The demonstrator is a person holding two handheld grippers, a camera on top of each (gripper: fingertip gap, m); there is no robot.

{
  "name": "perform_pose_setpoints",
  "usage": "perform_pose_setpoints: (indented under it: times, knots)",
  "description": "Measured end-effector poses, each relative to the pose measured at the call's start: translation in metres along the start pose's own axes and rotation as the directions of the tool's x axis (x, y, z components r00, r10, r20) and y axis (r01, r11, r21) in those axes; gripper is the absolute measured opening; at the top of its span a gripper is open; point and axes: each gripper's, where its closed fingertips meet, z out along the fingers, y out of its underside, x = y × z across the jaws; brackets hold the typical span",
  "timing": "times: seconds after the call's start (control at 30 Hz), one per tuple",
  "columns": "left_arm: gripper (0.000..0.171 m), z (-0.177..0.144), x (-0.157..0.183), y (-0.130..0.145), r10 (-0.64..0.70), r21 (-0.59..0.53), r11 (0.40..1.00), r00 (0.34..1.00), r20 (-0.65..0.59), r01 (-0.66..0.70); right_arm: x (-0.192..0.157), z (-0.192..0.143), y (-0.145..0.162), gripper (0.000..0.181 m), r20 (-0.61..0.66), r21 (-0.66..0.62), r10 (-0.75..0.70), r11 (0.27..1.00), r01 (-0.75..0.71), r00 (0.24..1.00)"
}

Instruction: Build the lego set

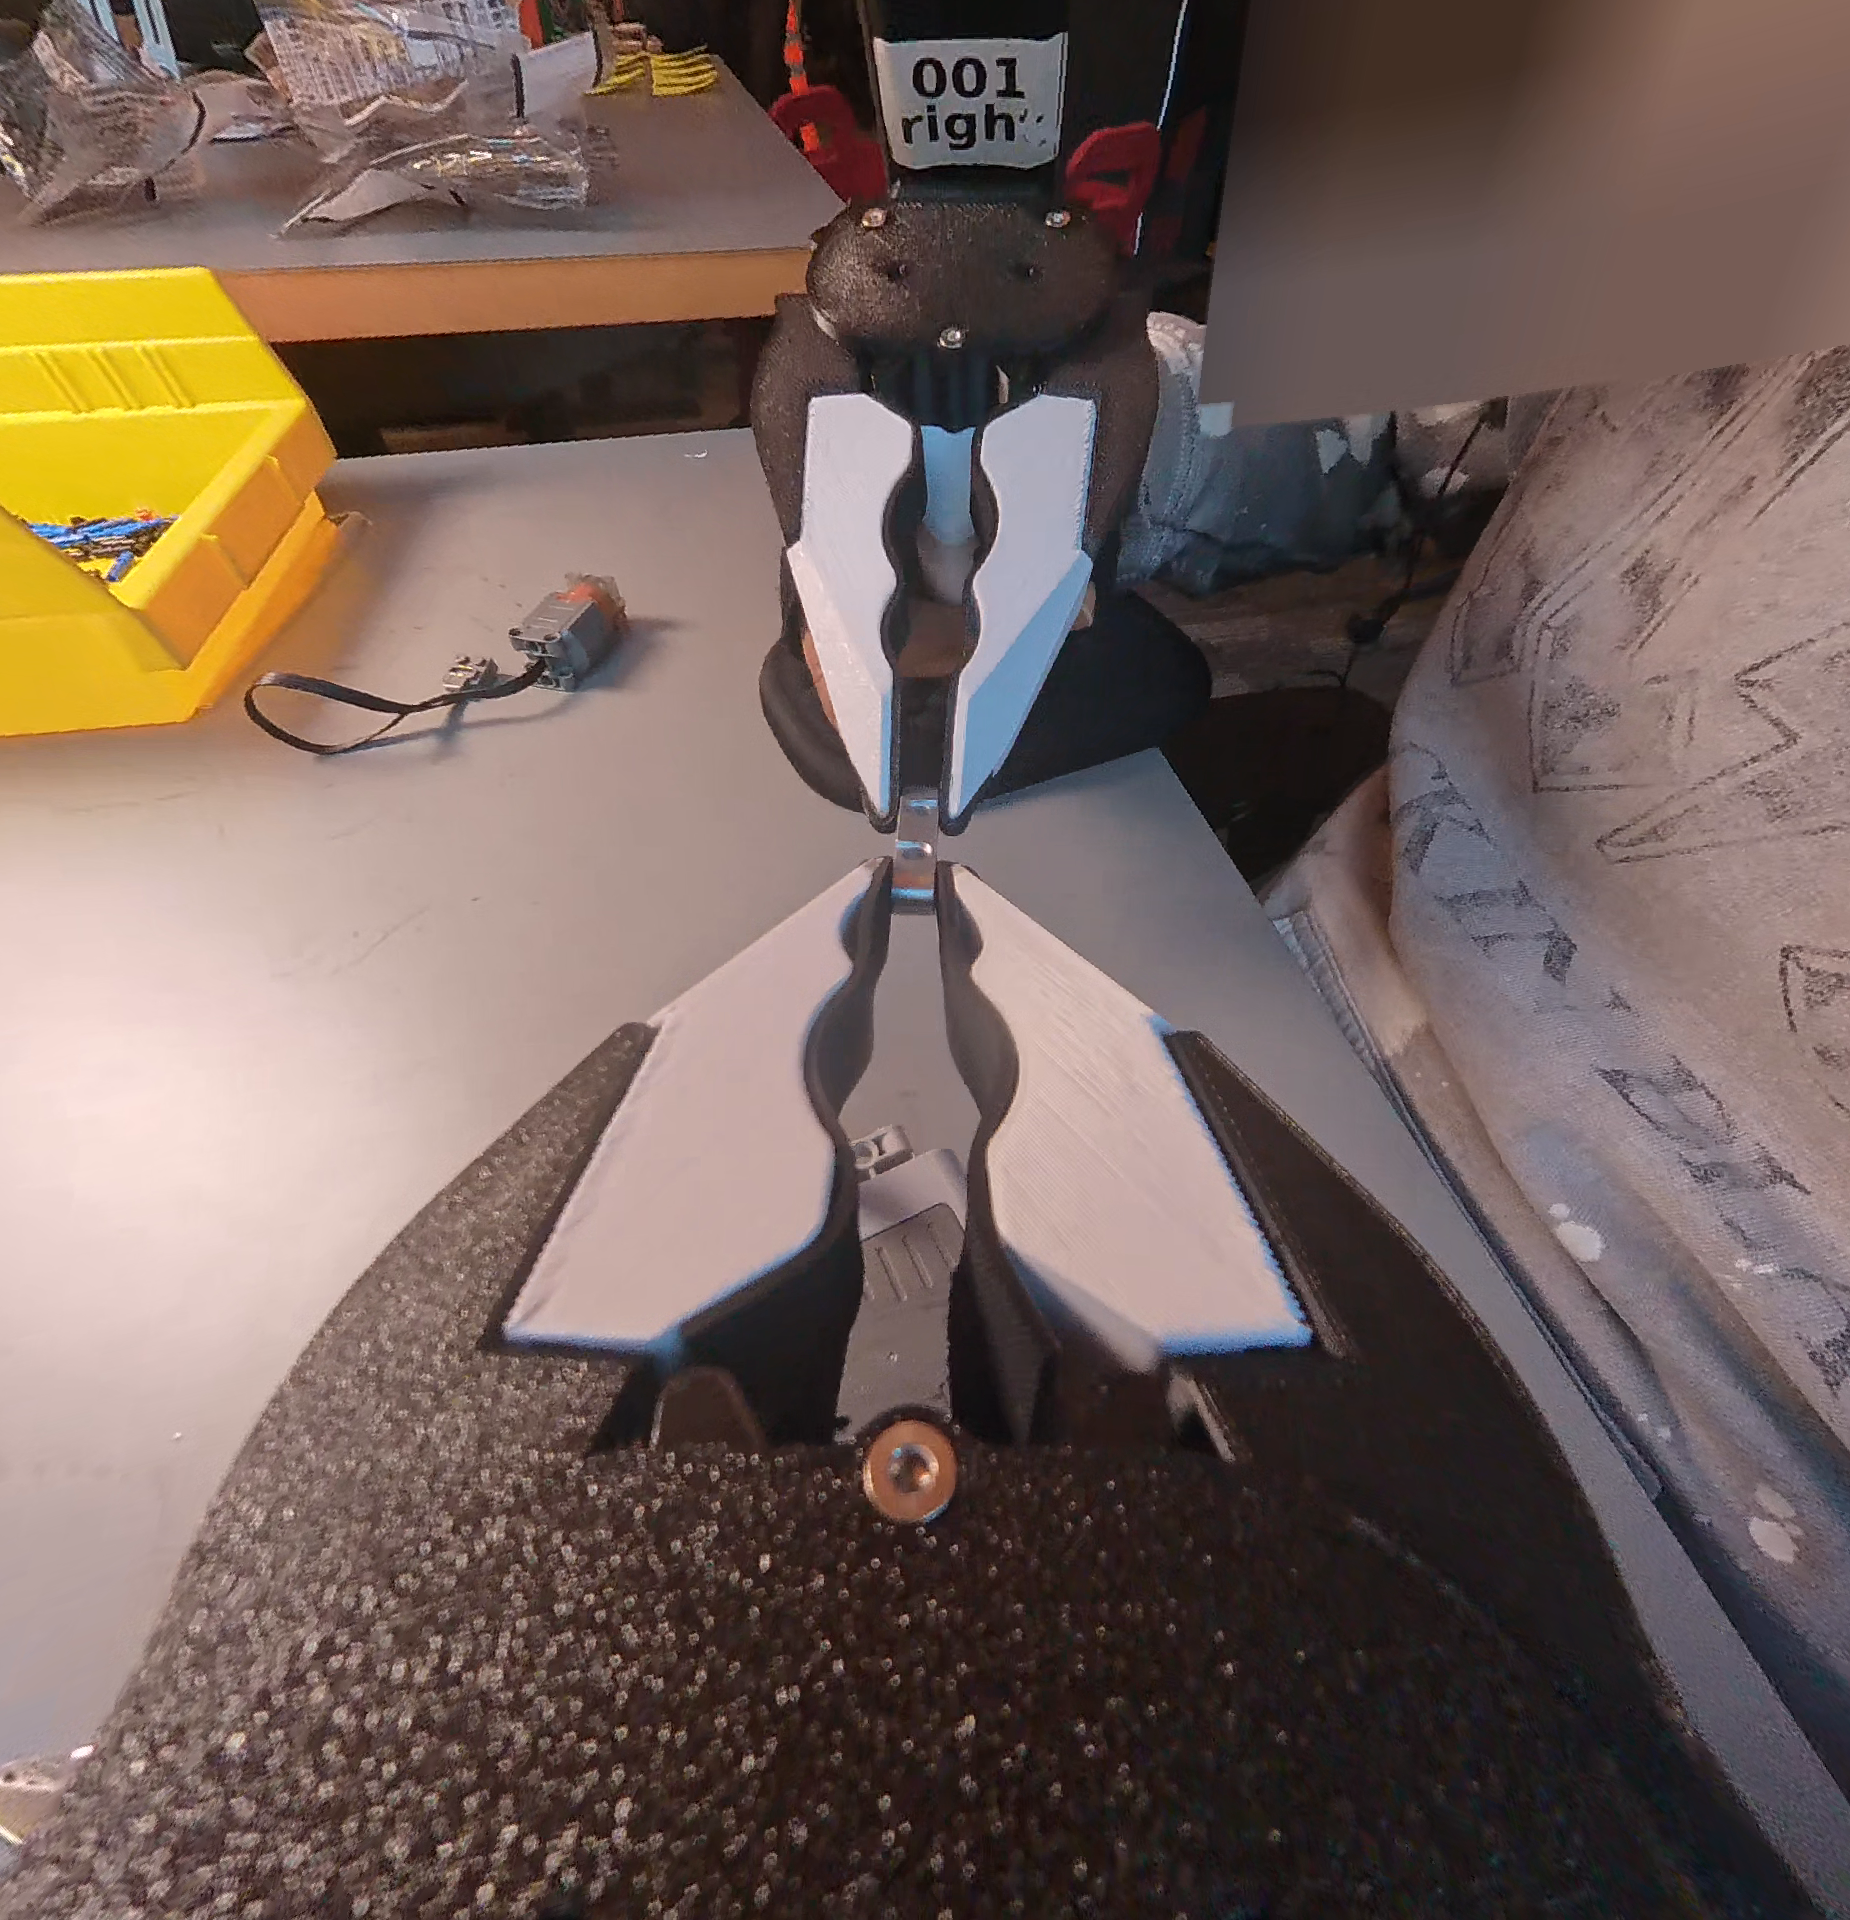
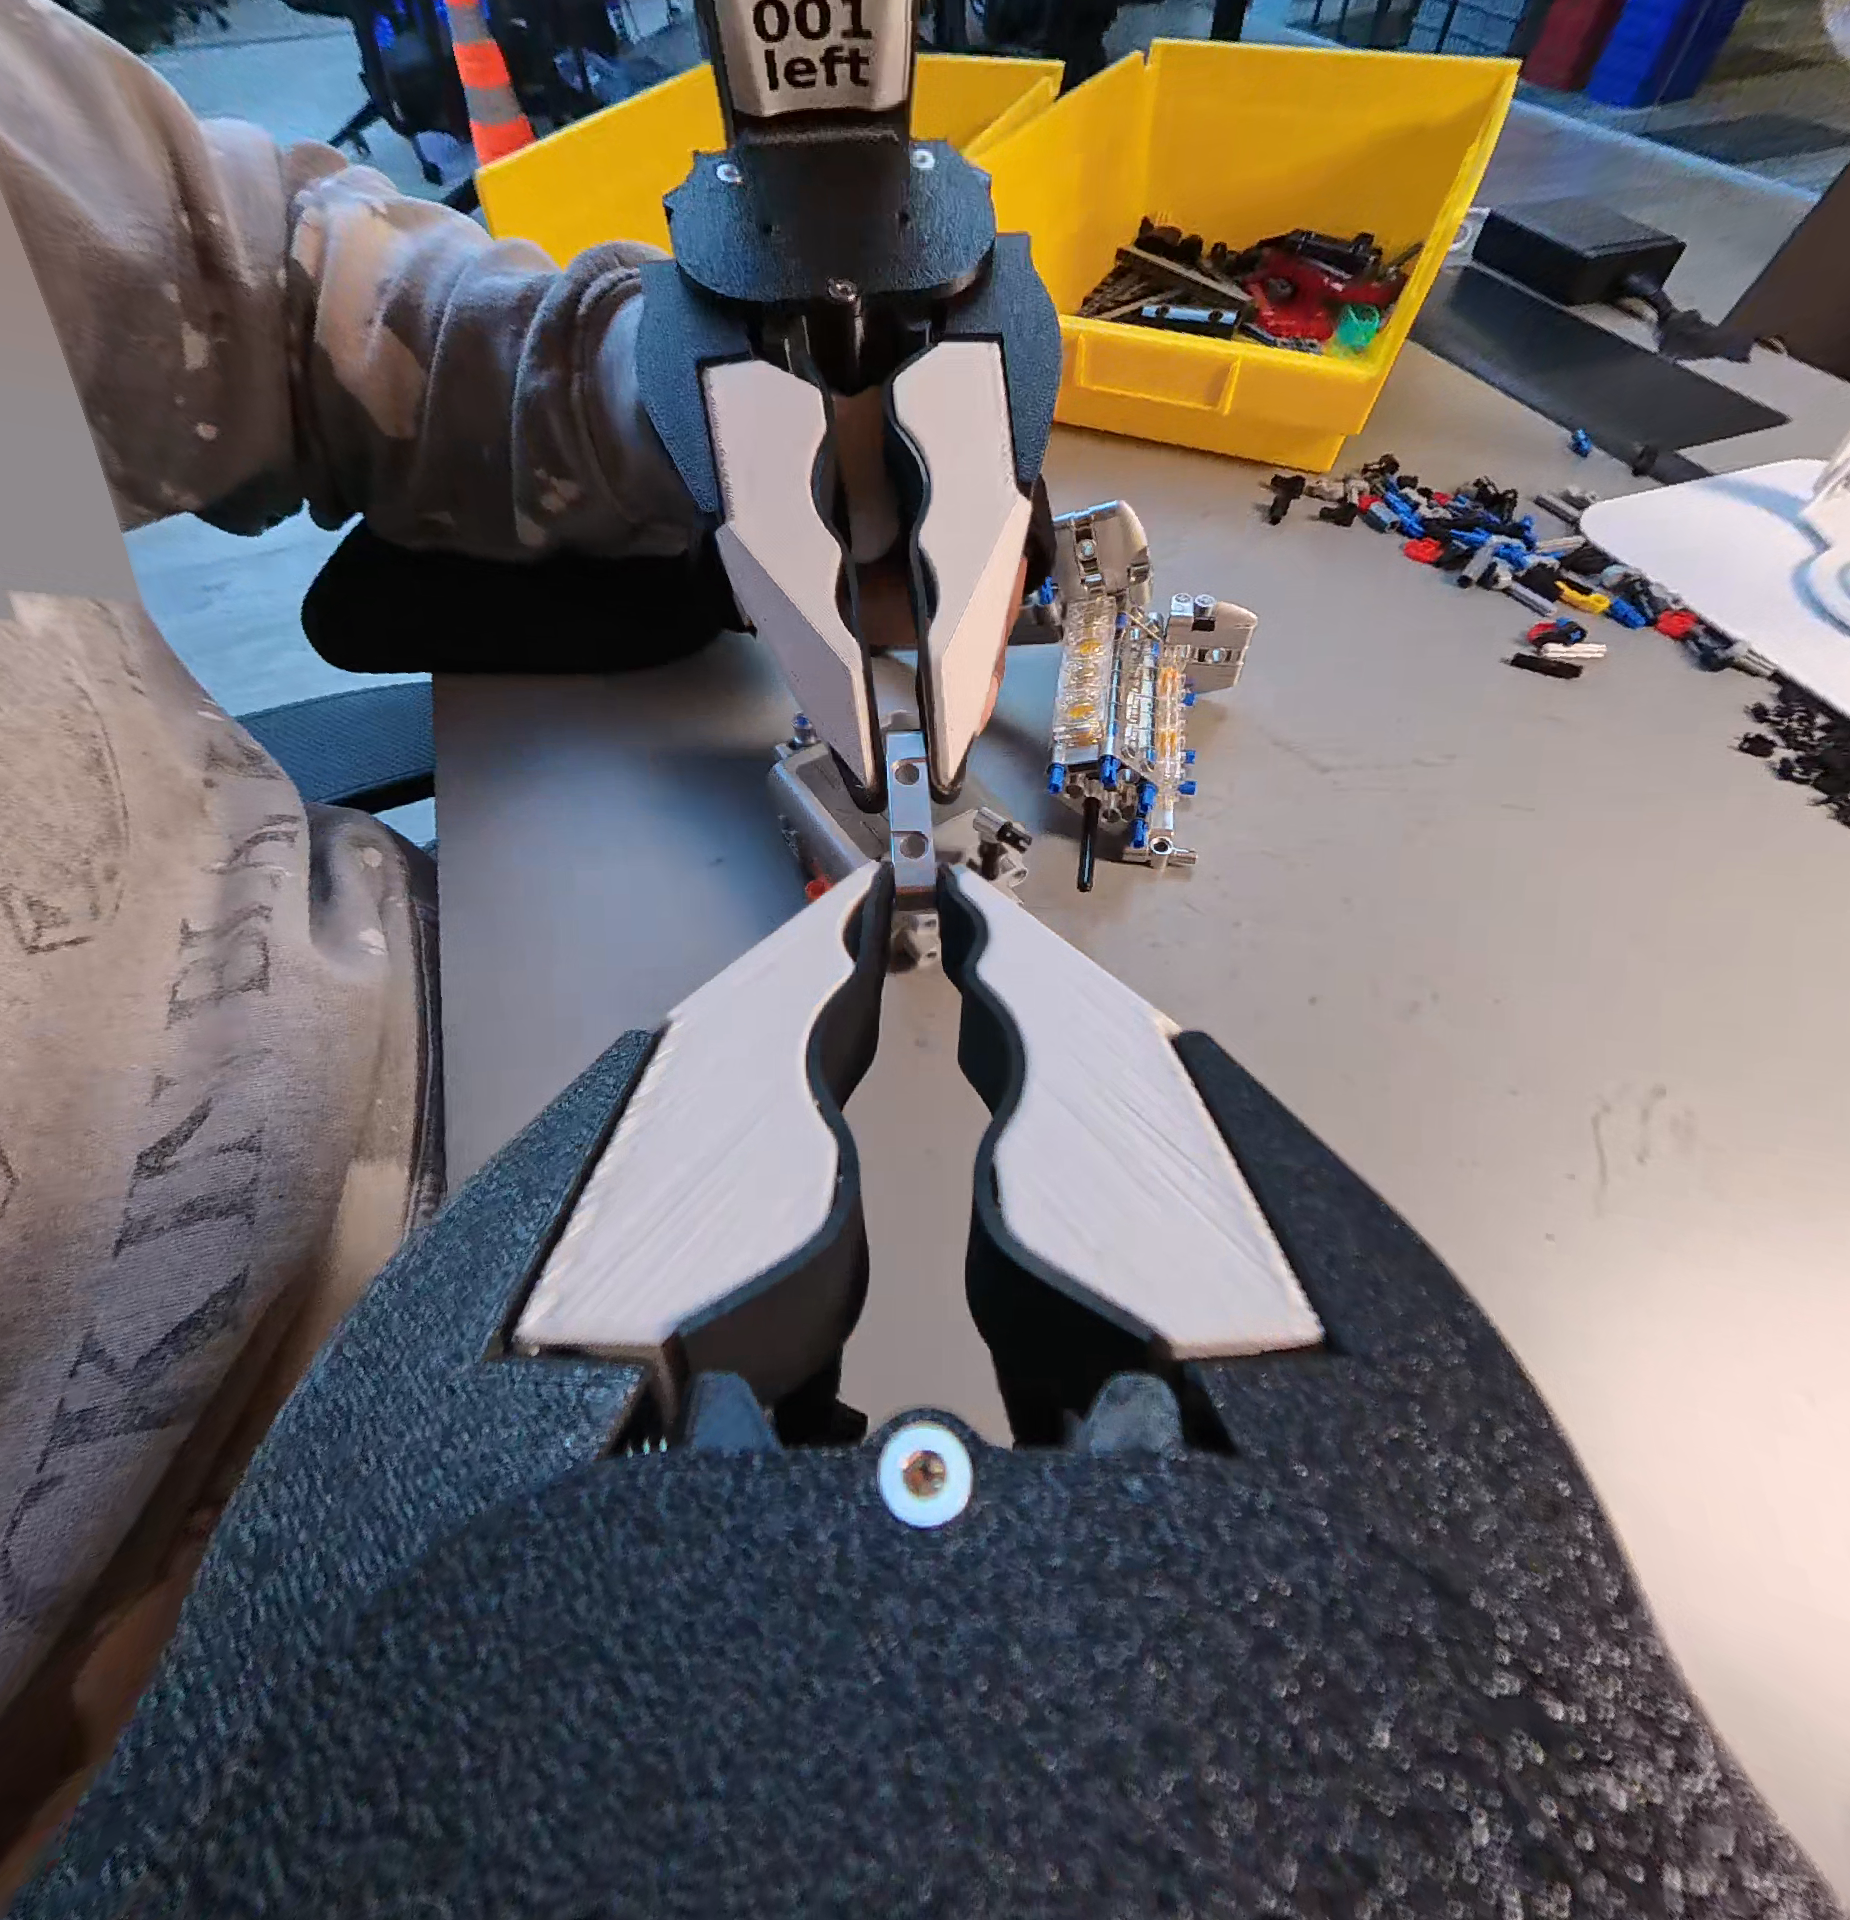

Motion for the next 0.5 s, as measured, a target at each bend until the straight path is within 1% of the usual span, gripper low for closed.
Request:
perform_pose_setpoints:
  times: [0.07,0.1,0.17,0.2,0.27,0.33,0.4,0.5]
  knots:
    - [0.007,-0.001,-0.011,0.004,-0.02,-0.017,1.0,0.998,0.055,0.021,0.009,0.003,0.002,0.007,-0.055,-0.024,0.058,0.998,-0.06,0.997]
    - [0.008,-0.004,-0.019,0.007,-0.022,-0.034,0.999,0.995,0.101,0.026,0.015,0.005,0.005,0.007,-0.092,-0.046,0.119,0.991,-0.123,0.989]
    - [0.009,-0.014,-0.035,0.014,-0.03,-0.085,0.995,0.982,0.184,0.046,0.027,0.01,0.022,0.007,-0.196,-0.122,0.241,0.956,-0.268,0.951]
    - [0.014,-0.019,-0.038,0.017,-0.038,-0.108,0.992,0.98,0.193,0.06,0.031,0.012,0.031,0.007,-0.246,-0.156,0.265,0.938,-0.308,0.932]
    - [0.025,-0.029,-0.034,0.023,-0.088,-0.153,0.982,0.981,0.175,0.115,0.031,0.018,0.043,0.007,-0.313,-0.182,0.277,0.921,-0.344,0.908]
    - [0.046,-0.036,-0.025,0.037,-0.157,-0.225,0.956,0.975,0.156,0.19,0.024,0.029,0.051,0.007,-0.339,-0.199,0.276,0.913,-0.356,0.899]
    - [0.057,-0.041,-0.015,0.051,-0.166,-0.289,0.934,0.972,0.168,0.209,0.02,0.037,0.058,0.007,-0.369,-0.219,0.252,0.912,-0.347,0.895]
    - [0.074,-0.043,-0.003,0.075,-0.145,-0.389,0.895,0.967,0.21,0.219,0.015,0.049,0.062,0.007,-0.373,-0.228,0.257,0.906,-0.357,0.891]
